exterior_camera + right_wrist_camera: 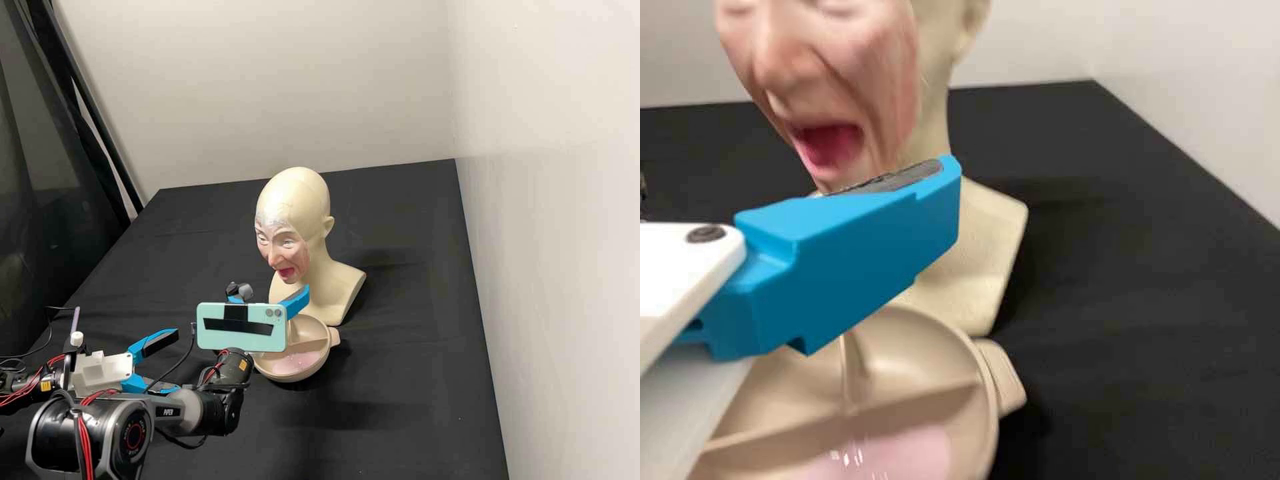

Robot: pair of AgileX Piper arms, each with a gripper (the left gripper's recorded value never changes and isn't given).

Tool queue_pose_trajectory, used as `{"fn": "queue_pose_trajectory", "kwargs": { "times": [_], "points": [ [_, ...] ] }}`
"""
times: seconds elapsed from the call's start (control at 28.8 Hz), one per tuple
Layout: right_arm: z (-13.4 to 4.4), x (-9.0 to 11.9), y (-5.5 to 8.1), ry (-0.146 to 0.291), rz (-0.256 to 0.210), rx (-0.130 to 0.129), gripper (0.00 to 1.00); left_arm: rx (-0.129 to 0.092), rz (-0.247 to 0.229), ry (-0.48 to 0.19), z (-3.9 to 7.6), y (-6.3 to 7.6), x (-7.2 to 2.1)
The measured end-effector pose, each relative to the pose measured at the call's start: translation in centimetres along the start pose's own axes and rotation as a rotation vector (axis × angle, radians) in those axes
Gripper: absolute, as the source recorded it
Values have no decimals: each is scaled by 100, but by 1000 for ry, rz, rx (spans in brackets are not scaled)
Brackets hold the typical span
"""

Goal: Feed the grandma with a spoon

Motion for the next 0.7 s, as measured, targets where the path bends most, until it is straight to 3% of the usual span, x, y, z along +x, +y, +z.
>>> {"fn": "queue_pose_trajectory", "kwargs": {
  "times": [0.03, 0.07, 0.21, 0.45, 0.7],
  "points": [
    [36, -23, -7, -13, -4, -1, 100, 0, 0, 0, 0, 0, 0],
    [53, -33, -8, -19, -5, -1, 0, 0, 0, 0, 0, 0, 0],
    [117, -110, 19, -23, -10, 9, 0, 1, -1, -5, 17, -5, 0],
    [129, -204, 124, 27, 27, 19, 0, 3, -4, -15, 47, -13, 0],
    [190, -242, 156, 18, 43, 31, 0, 5, -5, -19, 57, -15, 0]
  ]
}}
